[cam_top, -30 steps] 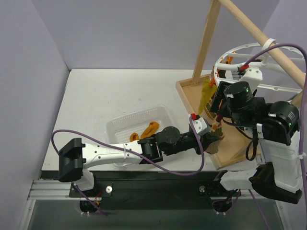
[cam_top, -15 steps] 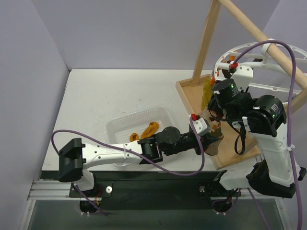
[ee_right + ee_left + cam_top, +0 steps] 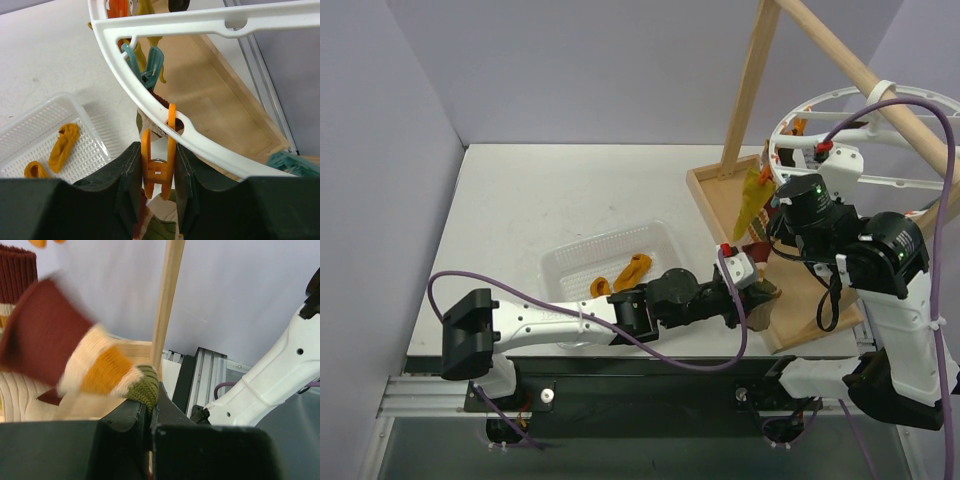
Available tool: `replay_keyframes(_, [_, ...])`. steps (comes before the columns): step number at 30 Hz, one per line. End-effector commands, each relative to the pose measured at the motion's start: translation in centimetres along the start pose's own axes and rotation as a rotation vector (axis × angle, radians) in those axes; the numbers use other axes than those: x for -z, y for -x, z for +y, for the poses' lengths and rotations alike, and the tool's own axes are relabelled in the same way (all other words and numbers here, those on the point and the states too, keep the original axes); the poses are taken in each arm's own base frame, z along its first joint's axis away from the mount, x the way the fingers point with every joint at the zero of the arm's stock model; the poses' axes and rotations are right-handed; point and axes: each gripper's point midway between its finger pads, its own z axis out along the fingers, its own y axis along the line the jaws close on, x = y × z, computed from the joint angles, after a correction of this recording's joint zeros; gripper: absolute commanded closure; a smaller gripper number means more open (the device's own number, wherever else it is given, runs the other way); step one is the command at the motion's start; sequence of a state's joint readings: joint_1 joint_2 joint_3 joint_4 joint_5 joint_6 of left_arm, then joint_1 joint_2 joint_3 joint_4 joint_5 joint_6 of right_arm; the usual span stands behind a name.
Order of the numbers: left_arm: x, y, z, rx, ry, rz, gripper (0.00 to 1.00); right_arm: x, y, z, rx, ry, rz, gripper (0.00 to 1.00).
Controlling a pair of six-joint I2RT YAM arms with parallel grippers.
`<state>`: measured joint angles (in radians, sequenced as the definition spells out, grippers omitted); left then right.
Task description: Remove the socks clipped to the hanger
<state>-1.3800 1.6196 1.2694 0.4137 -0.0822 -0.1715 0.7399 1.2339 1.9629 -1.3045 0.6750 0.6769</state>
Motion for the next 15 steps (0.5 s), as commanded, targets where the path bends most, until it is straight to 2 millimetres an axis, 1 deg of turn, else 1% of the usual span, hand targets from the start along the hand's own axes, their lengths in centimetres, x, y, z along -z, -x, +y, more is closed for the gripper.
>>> replay_keyframes(1, [0.9,2.1,-0.7,0.005,-0.017,-0.044,1.0,-0.2,0.3,-0.2,-0.012,0.004,-0.019,1.0])
replay_keyframes(3, [1.1,2.1,-0.7,0.01,-0.02,-0.041,1.0,-0.4,0.3,0.0,-0.024,0.022,-0.021,1.0])
replay_keyframes(4, [1.4,2.4,-0.8,0.021,-0.023,-0.043,1.0,-0.4,0.3,0.1,-0.014,0.032,-0.021,1.0])
replay_keyframes(5, [1.7,2.4,-0.9,0.028,-0.027,-0.038,1.0,-0.4,0.6,0.4,-0.02,0.054,-0.029,1.0])
replay_keyframes(7, [2.6,2.6,-0.5,0.052,-0.02,-0.038,1.0,0.0,0.9,0.9,-0.015,0.09,-0.028,1.0])
replay_keyframes(8, [2.9,2.4,0.0,0.059,-0.009,-0.02,1.0,0.1,1.1,0.9,-0.005,0.098,-0.029,1.0])
replay_keyframes(9, [3.2,2.5,1.1,0.068,0.006,-0.01,1.0,0.4,1.2,0.9,-0.008,0.109,-0.032,1.0])
replay_keyframes(10, [3.9,3.2,1.7,0.094,0.011,-0.012,1.0,0.7,1.4,0.9,-0.02,0.122,-0.037,1.0])
replay_keyframes(11, [4.5,2.2,2.7,0.108,0.029,0.032,1.0,0.9,1.5,0.8,-0.03,0.13,-0.04,1.0])
replay_keyframes(12, [5.1,2.2,5.0,0.146,0.074,0.043,1.0,1.1,1.4,0.7,-0.034,0.136,-0.041,1.0])
replay_keyframes(13, [6.3,3.1,6.0,0.167,0.097,0.032,1.0,1.0,1.2,0.6,-0.038,0.132,-0.036,1.0])
replay_keyframes(14, [7.3,1.4,6.9,0.189,0.109,0.081,1.0,1.2,1.0,0.3,-0.046,0.134,-0.038,1.0])
replay_keyframes(15, [8.4,1.7,9.5,0.227,0.168,0.07,1.0,1.2,0.9,0.2,-0.057,0.134,-0.037,1.0])
